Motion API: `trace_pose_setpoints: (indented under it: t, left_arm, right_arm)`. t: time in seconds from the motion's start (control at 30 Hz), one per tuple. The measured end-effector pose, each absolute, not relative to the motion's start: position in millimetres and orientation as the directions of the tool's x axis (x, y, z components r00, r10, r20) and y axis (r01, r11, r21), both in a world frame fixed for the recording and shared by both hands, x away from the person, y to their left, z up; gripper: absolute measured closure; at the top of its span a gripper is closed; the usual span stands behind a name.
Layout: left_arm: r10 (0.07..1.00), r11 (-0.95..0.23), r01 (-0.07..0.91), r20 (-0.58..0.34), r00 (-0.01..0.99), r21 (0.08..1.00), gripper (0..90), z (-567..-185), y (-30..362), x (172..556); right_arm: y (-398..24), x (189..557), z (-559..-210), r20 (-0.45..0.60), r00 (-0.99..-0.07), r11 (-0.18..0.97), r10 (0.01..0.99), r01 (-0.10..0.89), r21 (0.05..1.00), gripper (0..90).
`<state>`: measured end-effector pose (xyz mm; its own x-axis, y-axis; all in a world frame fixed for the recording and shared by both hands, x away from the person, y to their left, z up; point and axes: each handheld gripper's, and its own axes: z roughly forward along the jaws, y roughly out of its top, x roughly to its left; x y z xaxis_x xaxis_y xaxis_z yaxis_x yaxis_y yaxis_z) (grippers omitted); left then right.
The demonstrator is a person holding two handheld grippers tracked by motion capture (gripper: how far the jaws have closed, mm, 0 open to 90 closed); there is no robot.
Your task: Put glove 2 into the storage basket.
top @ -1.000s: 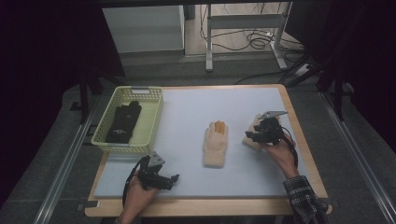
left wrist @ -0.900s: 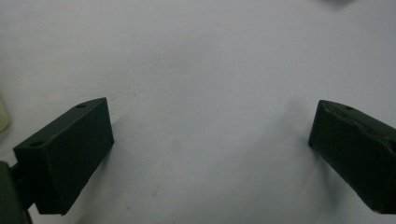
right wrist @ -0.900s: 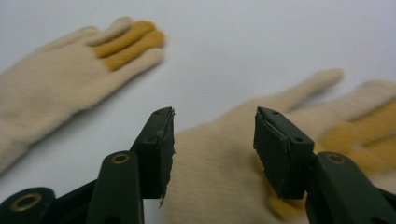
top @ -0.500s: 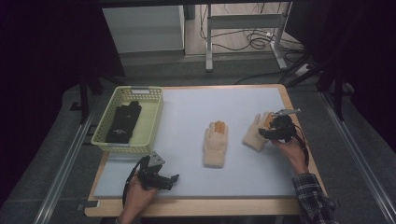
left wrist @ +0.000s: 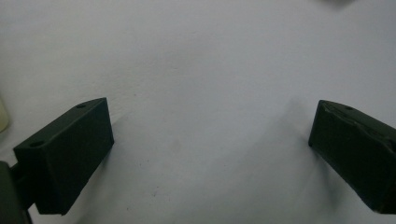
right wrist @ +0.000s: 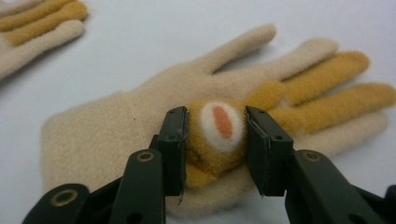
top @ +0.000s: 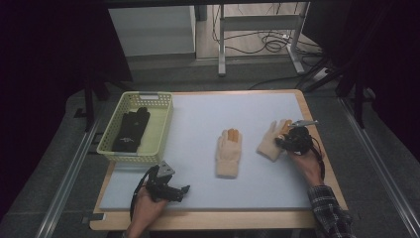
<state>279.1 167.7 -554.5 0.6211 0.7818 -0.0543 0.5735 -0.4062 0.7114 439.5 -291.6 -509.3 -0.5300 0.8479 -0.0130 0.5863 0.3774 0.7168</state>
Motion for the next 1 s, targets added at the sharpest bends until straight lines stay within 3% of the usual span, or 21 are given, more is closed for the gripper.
trace_pose_setpoints:
  t: [0.23,0.63,0.73,0.83,1.0]
  left_arm:
    - [0.783,-0.403,0.575,-0.057,0.620,0.712,0.2,-554.6,167.6,279.2]
    - [0.777,-0.428,0.581,-0.047,0.628,0.692,0.0,-552.7,166.5,281.7]
    - [0.782,-0.420,0.582,-0.047,0.621,0.696,0.0,-553.3,166.4,280.5]
    - [0.771,-0.426,0.576,-0.053,0.634,0.697,0.0,-553.2,168.3,281.1]
    - [0.770,-0.425,0.572,-0.052,0.636,0.701,0.0,-553.7,168.6,280.4]
  right_arm:
    - [-291.4,423.7,-490.4,0.030,-0.552,0.345,0.833,0.562,0.752,61.4]
    - [-269.6,386.8,-465.5,0.037,-0.651,0.391,0.758,0.499,0.773,61.9]
    - [-265.7,389.2,-458.8,0.153,-0.659,0.324,0.737,0.543,0.775,62.0]
    - [-254.9,393.9,-454.6,0.100,-0.674,0.386,0.732,0.531,0.755,62.0]
    - [-243.1,394.6,-450.8,0.106,-0.717,0.394,0.689,0.494,0.775,62.1]
